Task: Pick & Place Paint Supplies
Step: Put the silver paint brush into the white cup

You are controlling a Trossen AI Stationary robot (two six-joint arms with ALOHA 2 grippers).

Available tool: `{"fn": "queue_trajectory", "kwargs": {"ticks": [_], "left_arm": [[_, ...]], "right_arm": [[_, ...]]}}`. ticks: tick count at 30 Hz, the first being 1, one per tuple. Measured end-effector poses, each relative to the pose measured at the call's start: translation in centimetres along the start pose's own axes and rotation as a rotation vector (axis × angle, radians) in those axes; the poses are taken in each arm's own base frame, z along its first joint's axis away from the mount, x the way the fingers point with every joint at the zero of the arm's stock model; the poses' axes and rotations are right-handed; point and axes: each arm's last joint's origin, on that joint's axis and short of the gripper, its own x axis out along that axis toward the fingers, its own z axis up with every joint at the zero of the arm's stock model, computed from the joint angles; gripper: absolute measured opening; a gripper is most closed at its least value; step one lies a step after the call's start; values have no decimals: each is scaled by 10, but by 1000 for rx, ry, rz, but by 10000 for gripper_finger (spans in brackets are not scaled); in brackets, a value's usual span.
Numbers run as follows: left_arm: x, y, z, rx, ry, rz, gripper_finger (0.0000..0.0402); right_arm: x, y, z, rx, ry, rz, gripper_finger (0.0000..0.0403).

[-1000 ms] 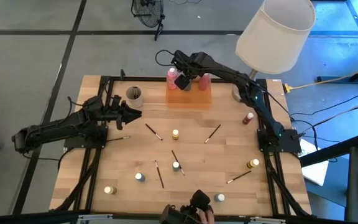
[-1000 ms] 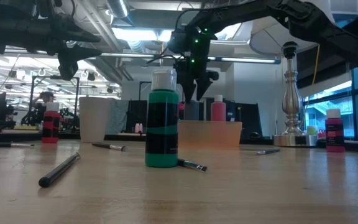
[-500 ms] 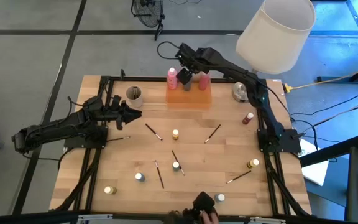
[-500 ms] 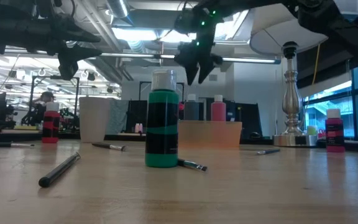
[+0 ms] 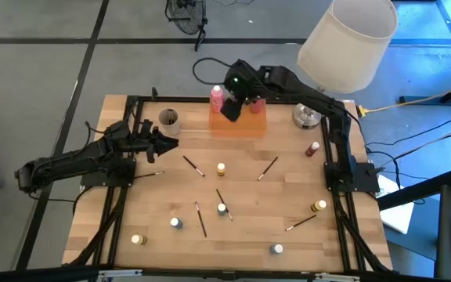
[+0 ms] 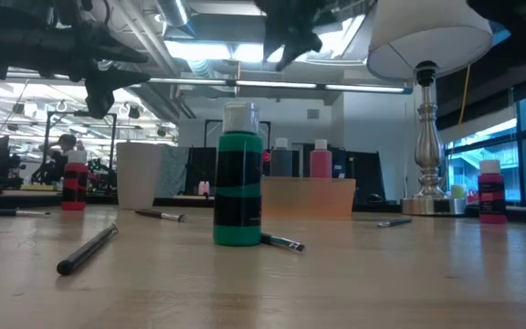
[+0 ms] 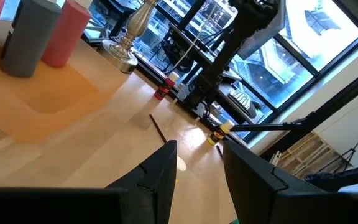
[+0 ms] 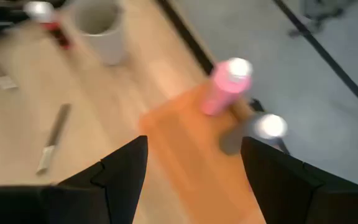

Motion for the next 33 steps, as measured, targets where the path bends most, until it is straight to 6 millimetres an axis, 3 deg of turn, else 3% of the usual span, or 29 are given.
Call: {"fn": "queue_trajectory", "kwargs": {"ticks": [11,19,28,33], "left_arm": [[0,-8,5,-186,-64,-65,130],[1,-16,6,-49,-161,-43,151],[-2,-41,9,88,-225,-273,195],[-2,-45,3,115,-106,-386,202]], "right_arm": [[-14,38,-13,-90,48,83,261],[-16,45,-16,-79,61,90,261],[-18,52,-22,12,112,84,261],[-21,64,-25,84,115,98,261]]}}
